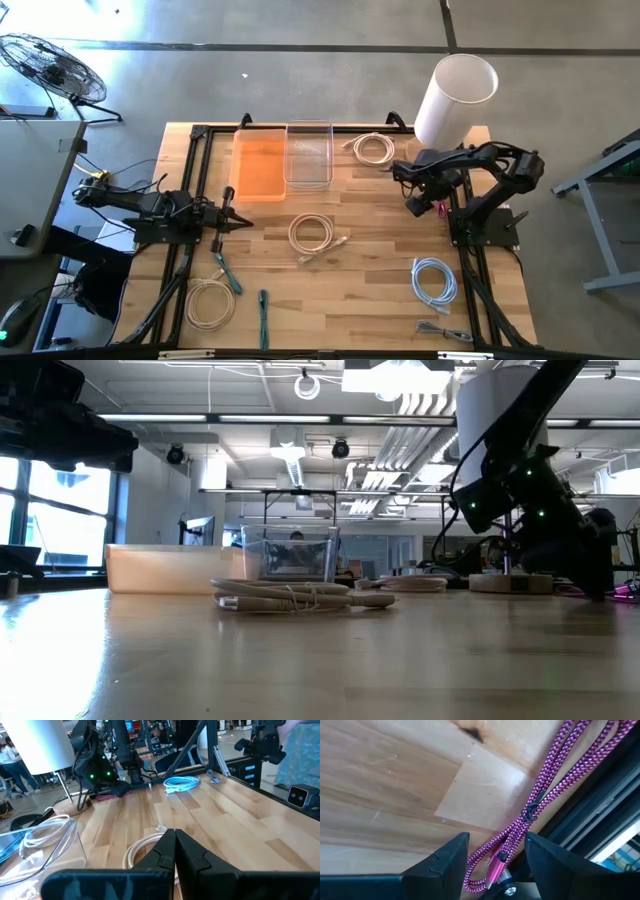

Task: Pick & Place USB Port
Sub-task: Put the pink and black charger cable into the orange bin

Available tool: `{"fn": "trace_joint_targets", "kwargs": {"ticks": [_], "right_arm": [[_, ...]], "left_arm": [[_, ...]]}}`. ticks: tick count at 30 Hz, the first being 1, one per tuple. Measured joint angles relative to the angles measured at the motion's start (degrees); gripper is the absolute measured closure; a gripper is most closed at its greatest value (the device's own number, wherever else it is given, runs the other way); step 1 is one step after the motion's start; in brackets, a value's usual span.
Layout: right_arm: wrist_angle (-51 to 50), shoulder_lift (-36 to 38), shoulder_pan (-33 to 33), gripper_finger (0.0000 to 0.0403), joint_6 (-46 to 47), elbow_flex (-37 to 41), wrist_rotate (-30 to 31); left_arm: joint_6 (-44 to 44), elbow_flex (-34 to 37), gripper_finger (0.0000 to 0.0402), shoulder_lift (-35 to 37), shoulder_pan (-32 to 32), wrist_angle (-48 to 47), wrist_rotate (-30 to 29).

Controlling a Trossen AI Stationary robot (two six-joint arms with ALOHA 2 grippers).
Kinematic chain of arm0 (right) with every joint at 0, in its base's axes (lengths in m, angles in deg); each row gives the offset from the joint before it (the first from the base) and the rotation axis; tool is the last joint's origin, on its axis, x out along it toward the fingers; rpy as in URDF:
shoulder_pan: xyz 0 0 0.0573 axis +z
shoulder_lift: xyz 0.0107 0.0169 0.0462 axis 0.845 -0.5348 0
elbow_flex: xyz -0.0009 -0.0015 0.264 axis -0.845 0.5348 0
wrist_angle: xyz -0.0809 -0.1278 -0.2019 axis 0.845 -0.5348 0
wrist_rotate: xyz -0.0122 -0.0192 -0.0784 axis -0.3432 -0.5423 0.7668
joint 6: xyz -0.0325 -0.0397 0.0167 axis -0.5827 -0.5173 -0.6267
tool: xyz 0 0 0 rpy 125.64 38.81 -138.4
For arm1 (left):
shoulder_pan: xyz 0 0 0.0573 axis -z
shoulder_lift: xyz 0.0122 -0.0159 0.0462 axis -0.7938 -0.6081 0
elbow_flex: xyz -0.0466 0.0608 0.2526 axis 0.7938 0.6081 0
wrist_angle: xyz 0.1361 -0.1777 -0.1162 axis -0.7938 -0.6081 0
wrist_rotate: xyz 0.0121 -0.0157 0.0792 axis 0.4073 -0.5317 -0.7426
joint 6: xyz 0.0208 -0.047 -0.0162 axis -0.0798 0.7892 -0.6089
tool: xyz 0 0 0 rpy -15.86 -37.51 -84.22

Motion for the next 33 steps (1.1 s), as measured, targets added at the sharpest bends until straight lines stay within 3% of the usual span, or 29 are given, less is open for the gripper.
{"fn": "trace_joint_targets", "kwargs": {"ticks": [17, 27, 33], "right_arm": [[2.56, -0.07, -8.36, 0.0214, -3.85, 0.86, -5.06], [3.36, -0.15, -6.38, 0.0219, -6.1, 0.92, -6.68], [3.79, -0.2, -3.45, 0.0266, -7.22, 0.92, -6.71]], "left_arm": [[0.57, 0.0, 0.0401, 0.0, 0.02, -0.26, 2.05], [1.38, 0.0, 0.0401, 0.0, 0.02, -0.44, 2.89], [1.38, 0.0, 0.0401, 0.0, 0.0, -0.44, 2.89]]}}
